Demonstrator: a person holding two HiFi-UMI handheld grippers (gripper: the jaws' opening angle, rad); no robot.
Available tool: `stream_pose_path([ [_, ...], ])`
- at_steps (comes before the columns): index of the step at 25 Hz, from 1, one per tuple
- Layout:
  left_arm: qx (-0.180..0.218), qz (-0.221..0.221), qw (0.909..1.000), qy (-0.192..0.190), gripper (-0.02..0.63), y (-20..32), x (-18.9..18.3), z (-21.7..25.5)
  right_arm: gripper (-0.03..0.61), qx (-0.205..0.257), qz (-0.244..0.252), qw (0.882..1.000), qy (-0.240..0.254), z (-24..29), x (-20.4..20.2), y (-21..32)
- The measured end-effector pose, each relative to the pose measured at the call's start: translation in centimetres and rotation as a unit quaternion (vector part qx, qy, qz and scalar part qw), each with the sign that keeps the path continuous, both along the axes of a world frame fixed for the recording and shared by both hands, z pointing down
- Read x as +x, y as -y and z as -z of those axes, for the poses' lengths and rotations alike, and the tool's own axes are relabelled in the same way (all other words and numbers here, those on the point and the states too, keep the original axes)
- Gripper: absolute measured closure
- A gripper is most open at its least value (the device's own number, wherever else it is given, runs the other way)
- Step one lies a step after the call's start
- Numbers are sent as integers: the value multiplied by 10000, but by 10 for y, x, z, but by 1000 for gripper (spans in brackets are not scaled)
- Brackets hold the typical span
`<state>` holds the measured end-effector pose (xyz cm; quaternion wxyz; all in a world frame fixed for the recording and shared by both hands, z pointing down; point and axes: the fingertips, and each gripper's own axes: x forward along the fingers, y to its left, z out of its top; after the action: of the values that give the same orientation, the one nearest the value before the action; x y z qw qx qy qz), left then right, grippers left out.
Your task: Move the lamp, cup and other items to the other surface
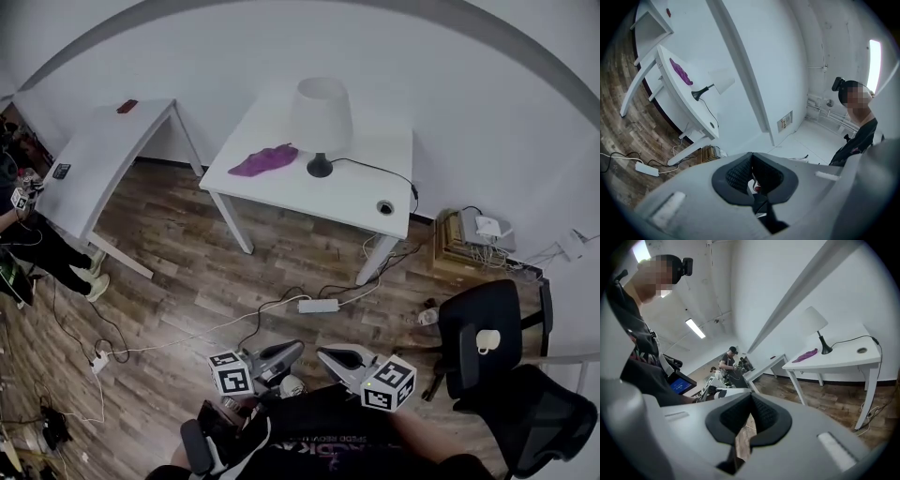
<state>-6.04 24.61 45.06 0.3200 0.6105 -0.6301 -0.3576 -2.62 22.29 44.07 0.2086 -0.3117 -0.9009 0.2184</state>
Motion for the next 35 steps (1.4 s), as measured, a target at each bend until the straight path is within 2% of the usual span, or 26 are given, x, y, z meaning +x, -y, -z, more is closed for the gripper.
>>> stream_pose_path([
  [4, -32, 149, 9998, 88, 615, -17, -1, 6, 574, -201, -140, 9997, -47, 3, -4, 0],
  [13, 37, 354, 9994, -17, 615, -42, 3, 2, 574, -176, 118, 9996, -187, -4, -5, -26],
  [25, 47, 394, 9992, -56, 615, -43, 8, 0, 574, -207, 145, 9992, -303, -10, 1, -27],
  [31, 113, 222, 9997, 52, 615, -37, 16, 1, 574, -186, 126, 9994, -280, -8, 6, -24],
  [35, -164, 356, 9991, 156, 614, -37, 13, -1, 574, -195, 109, 9994, -257, -7, 10, -22],
])
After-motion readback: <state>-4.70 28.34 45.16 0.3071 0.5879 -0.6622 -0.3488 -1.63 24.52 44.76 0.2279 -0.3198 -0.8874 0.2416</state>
